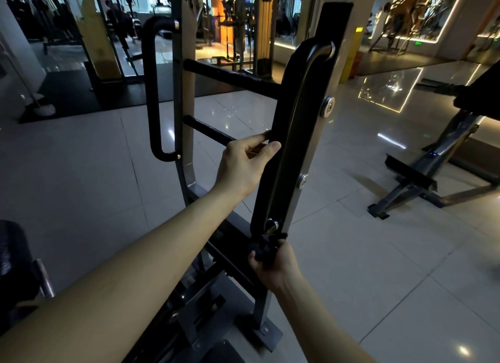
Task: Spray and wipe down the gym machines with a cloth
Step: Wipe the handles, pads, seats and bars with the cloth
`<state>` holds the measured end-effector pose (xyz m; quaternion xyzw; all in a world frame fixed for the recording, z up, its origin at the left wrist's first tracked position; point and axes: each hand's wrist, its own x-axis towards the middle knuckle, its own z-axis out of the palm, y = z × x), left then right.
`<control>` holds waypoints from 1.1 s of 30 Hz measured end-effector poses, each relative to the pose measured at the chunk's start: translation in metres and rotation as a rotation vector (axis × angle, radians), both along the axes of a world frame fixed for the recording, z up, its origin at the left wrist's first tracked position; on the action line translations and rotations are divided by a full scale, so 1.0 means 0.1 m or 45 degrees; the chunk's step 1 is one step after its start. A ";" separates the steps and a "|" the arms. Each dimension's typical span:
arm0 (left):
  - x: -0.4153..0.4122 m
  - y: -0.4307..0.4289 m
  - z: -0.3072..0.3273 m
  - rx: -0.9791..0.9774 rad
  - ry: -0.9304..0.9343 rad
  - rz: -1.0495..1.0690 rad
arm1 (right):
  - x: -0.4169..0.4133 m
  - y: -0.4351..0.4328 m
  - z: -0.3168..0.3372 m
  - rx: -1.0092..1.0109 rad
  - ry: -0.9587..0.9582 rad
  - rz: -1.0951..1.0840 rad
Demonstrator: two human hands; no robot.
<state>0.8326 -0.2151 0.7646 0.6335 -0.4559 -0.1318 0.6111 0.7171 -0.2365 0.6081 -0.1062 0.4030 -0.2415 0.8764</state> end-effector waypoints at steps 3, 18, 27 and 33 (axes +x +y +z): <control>0.00 0.01 0.00 0.015 0.005 -0.010 | 0.07 0.06 -0.01 0.048 -0.058 -0.035; 0.13 0.58 -0.48 0.252 0.347 0.152 | 0.04 0.18 0.07 0.026 -0.034 0.009; -0.04 0.90 -1.04 0.714 0.613 -0.307 | -0.28 0.23 0.39 -0.503 0.080 0.517; -0.01 0.89 -1.34 0.685 0.488 -0.081 | -0.41 0.03 0.42 -0.644 0.261 0.697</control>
